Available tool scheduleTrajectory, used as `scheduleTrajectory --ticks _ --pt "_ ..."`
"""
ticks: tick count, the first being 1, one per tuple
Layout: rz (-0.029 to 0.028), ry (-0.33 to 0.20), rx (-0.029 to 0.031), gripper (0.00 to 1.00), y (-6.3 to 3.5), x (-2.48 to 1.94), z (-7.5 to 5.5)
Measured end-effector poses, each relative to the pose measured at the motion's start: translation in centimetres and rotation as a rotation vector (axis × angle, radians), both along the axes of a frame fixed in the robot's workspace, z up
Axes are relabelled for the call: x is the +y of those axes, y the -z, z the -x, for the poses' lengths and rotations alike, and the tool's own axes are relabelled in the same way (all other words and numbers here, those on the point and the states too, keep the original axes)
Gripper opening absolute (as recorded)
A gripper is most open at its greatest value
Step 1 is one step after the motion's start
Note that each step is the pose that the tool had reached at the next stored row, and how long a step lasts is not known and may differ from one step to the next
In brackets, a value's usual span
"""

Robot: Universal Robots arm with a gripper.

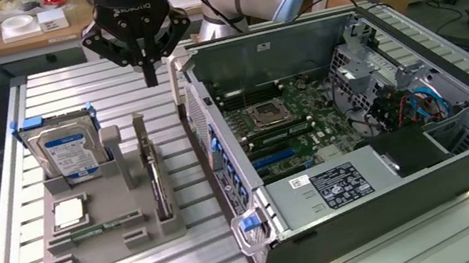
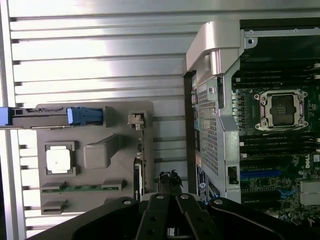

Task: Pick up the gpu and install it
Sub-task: 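Reach for the gpu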

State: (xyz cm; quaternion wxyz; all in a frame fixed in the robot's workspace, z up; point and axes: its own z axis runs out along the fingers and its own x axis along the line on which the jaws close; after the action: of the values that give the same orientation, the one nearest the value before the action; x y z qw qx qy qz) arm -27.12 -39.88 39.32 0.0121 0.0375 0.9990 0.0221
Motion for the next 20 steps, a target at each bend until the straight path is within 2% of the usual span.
scheduleTrajectory --ticks 20 --pt "0.0 0.0 0.0 0.11 0.0 0.0 2.8"
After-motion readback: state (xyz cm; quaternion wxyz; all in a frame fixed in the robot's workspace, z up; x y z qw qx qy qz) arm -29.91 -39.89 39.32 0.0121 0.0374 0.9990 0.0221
